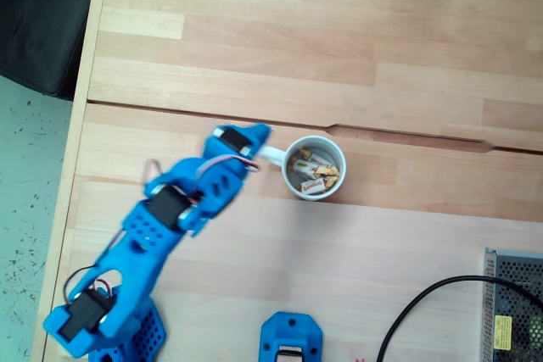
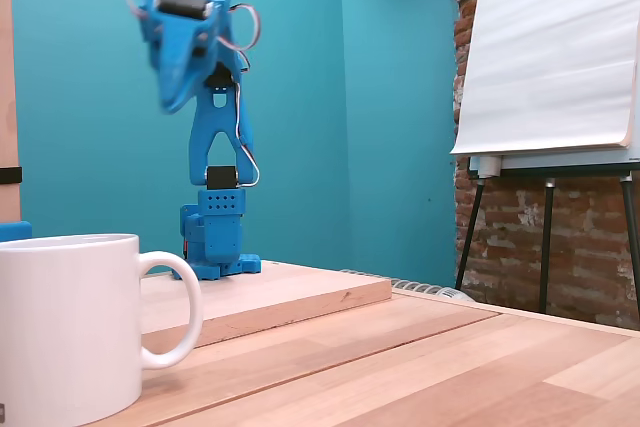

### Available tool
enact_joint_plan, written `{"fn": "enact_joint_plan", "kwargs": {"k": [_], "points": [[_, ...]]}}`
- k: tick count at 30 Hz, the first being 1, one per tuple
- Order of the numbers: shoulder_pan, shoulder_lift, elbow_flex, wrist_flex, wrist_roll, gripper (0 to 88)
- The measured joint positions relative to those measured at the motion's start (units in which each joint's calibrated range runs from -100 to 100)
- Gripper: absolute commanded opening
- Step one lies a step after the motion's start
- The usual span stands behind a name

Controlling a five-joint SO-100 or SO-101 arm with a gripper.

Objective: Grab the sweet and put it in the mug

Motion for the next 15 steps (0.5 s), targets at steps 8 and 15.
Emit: {"fn": "enact_joint_plan", "kwargs": {"k": [8,15], "points": [[-6.8,-14.0,13.4,0.0,-2.8,0.0],[-10.1,-29.4,30.8,0.0,-4.8,0.0]]}}
